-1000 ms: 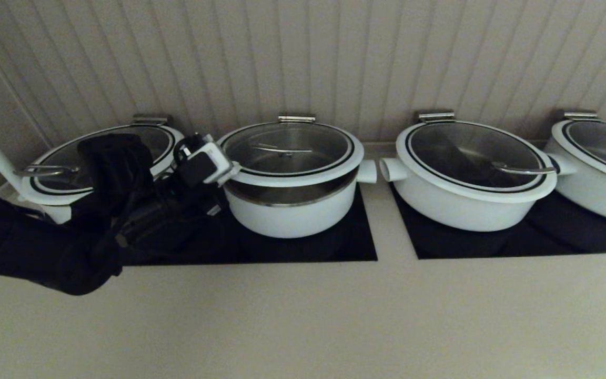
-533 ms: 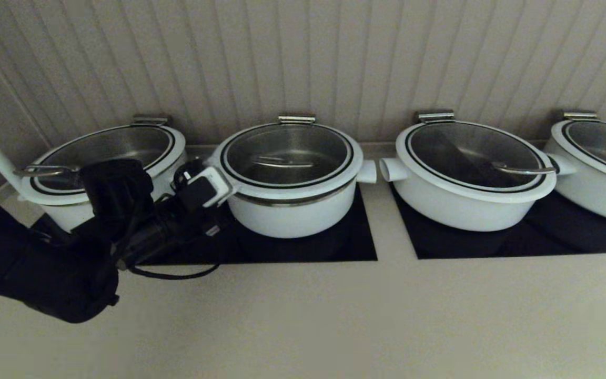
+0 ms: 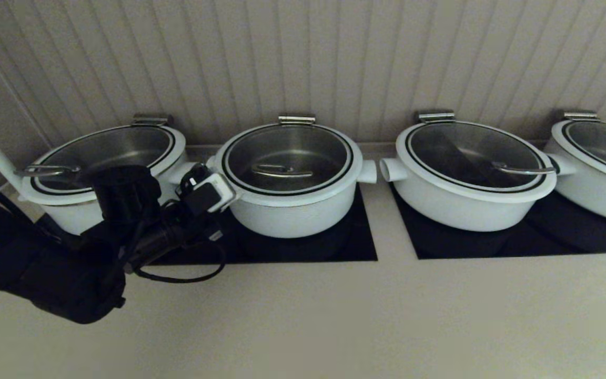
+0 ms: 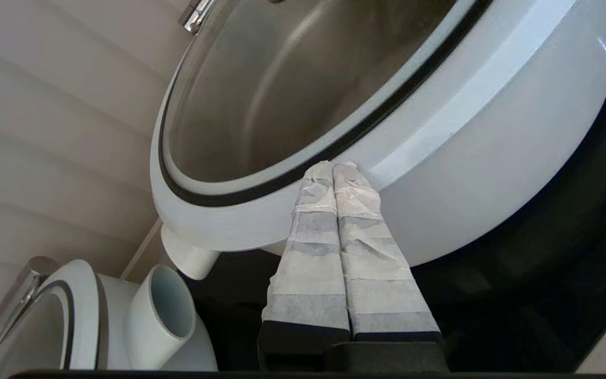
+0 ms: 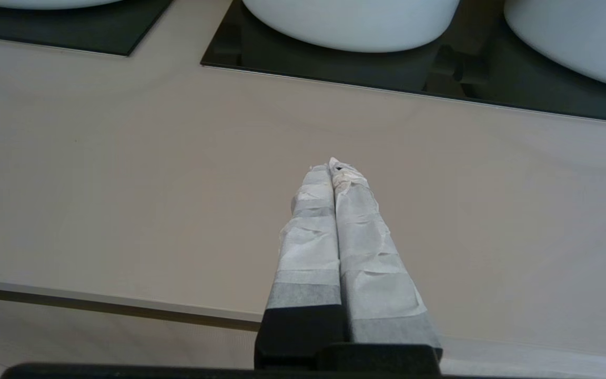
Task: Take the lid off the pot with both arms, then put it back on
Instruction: Close the pot lid
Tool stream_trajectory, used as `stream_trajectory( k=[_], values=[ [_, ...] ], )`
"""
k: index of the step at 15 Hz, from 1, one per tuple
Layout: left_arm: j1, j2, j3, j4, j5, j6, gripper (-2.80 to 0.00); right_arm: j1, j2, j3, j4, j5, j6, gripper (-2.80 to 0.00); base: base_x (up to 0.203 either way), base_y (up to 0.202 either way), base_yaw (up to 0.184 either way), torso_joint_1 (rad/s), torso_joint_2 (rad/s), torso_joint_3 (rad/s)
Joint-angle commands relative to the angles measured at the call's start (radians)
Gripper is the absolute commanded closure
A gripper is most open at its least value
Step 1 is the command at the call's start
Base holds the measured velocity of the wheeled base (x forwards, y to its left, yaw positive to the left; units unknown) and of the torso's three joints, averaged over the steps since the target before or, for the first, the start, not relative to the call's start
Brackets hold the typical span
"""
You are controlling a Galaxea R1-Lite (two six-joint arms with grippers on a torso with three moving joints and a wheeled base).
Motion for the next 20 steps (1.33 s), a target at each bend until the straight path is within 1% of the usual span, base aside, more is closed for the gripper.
stream_trajectory(
  k=[1,9,15,20],
  values=[
    [-0.001,0.034,-0.001,-0.04,-0.001,0.004,0.0,0.001,0.002,0.0,0.0,0.001,-0.001,0.0,0.0,0.0,0.0,0.0,0.0,0.0],
    [-0.001,0.046,0.016,-0.042,-0.001,0.004,0.0,0.001,0.002,0.0,0.0,0.001,-0.001,0.0,0.0,0.0,0.0,0.0,0.0,0.0],
    [0.0,-0.008,0.018,-0.042,0.0,0.009,0.0,0.001,0.002,0.0,0.0,0.001,-0.001,0.0,0.0,0.0,0.0,0.0,0.0,0.0],
    [0.001,-0.085,0.025,-0.041,0.036,0.006,0.0,-0.001,0.0,0.0,0.0,0.001,0.0,0.0,0.0,0.0,0.0,0.0,0.0,0.0]
  ],
)
